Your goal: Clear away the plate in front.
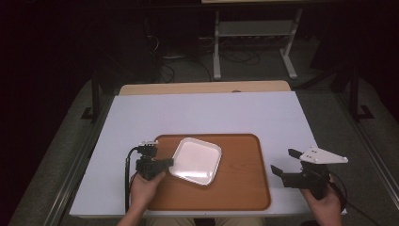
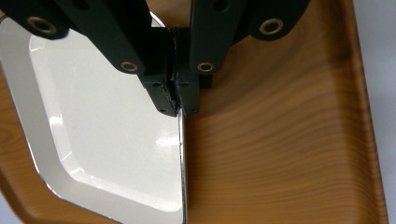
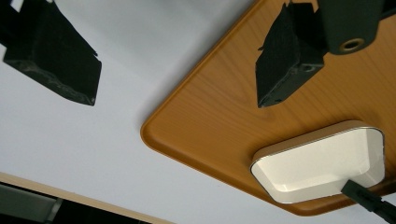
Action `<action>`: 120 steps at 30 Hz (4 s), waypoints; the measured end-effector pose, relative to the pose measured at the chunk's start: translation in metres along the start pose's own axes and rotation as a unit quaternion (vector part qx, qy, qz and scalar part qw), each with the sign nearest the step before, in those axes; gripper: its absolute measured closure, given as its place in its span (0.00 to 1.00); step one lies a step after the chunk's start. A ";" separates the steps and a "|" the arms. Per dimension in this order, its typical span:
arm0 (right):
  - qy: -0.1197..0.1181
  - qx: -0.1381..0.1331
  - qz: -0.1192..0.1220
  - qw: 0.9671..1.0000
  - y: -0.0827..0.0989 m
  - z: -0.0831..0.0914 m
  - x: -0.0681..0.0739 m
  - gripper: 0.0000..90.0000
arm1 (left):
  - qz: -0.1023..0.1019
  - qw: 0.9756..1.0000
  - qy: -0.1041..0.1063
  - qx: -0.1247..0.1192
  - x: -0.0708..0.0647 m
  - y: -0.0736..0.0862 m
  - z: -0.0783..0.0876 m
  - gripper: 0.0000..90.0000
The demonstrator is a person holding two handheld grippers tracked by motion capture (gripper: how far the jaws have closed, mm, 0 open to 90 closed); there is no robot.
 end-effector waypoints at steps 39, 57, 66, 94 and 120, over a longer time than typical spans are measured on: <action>-0.001 -0.003 0.009 1.000 -0.003 -0.002 0.003 0.15 | 0.005 0.999 0.042 0.022 -0.022 0.035 0.012 0.73; 0.007 0.000 0.006 1.000 -0.002 0.000 0.002 0.15 | -0.008 0.998 0.060 0.029 -0.031 0.041 0.011 0.69; 0.009 0.000 0.003 1.000 -0.001 0.001 0.001 0.15 | -0.013 0.998 0.060 0.028 -0.031 0.041 0.011 0.70; 0.025 0.006 -0.022 0.999 0.004 -0.002 -0.005 0.15 | -0.088 0.993 0.071 -0.028 -0.025 0.026 0.026 0.55; 0.042 0.012 -0.034 0.998 0.010 0.002 -0.019 0.15 | -0.159 0.982 0.074 -0.067 0.001 0.013 0.040 0.40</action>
Point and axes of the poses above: each handheld gripper's, and its own axes: z roughly backward along the jaws, y roughly out of its underside, x roughly to its left, the point moved 3 cm from there along -z, roughly forward along the jaws, and after that the axes turned 6 degrees about x, right-handed, at the moved point
